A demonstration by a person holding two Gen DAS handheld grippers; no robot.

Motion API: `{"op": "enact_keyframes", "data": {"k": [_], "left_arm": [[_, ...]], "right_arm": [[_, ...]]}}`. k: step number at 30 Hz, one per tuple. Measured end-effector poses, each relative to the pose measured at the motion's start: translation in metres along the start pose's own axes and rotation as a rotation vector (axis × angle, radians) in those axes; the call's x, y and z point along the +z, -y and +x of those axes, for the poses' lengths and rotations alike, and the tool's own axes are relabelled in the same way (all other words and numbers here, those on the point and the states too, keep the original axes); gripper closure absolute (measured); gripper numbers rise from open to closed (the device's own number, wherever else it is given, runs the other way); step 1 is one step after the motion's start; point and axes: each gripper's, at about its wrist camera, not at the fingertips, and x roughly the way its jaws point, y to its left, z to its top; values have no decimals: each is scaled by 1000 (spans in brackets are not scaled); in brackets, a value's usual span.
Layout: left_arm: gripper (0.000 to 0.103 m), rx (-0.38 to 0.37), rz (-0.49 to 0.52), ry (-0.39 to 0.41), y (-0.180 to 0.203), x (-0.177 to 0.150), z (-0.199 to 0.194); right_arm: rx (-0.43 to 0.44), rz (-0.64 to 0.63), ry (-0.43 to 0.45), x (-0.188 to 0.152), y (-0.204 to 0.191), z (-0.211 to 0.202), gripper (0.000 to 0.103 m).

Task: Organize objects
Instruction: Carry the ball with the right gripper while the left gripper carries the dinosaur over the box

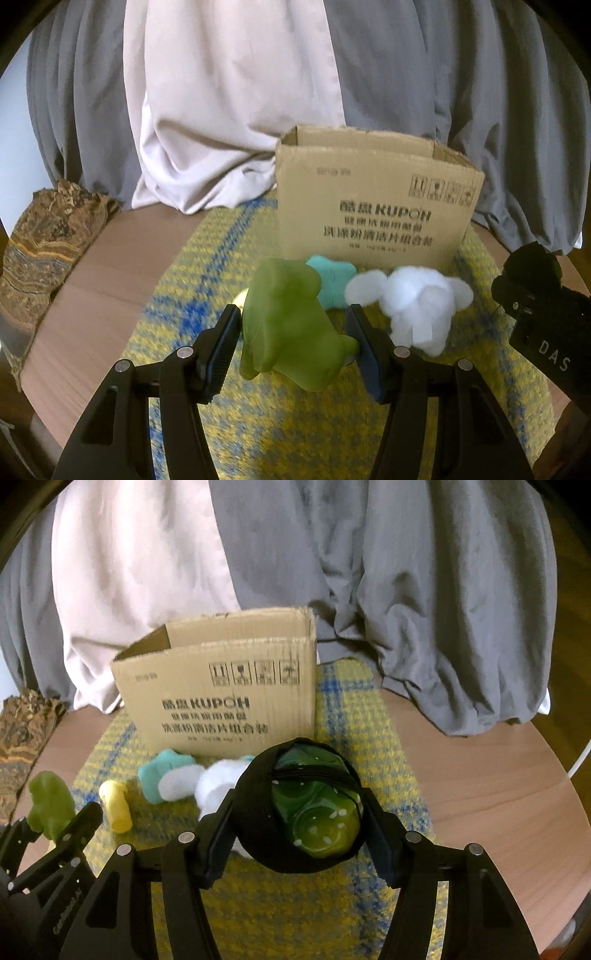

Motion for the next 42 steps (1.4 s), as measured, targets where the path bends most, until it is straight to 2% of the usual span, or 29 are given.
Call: {"op": "enact_keyframes", "data": {"k": [13,26,38,42], "left_arm": [[45,11,-12,70,-9,36,-7],[45,10,27,171,-4,82,-19],[45,-13,36,173,-1,119,0],[48,-12,43,170,1,131,10]], "right_arm": [[-8,28,71,32,-6,-19,40],[-9,23,152,67,-12,-35,40],[9,35,172,104,-12,-25,40],[18,47,166,119,-10,-15,40]]}}
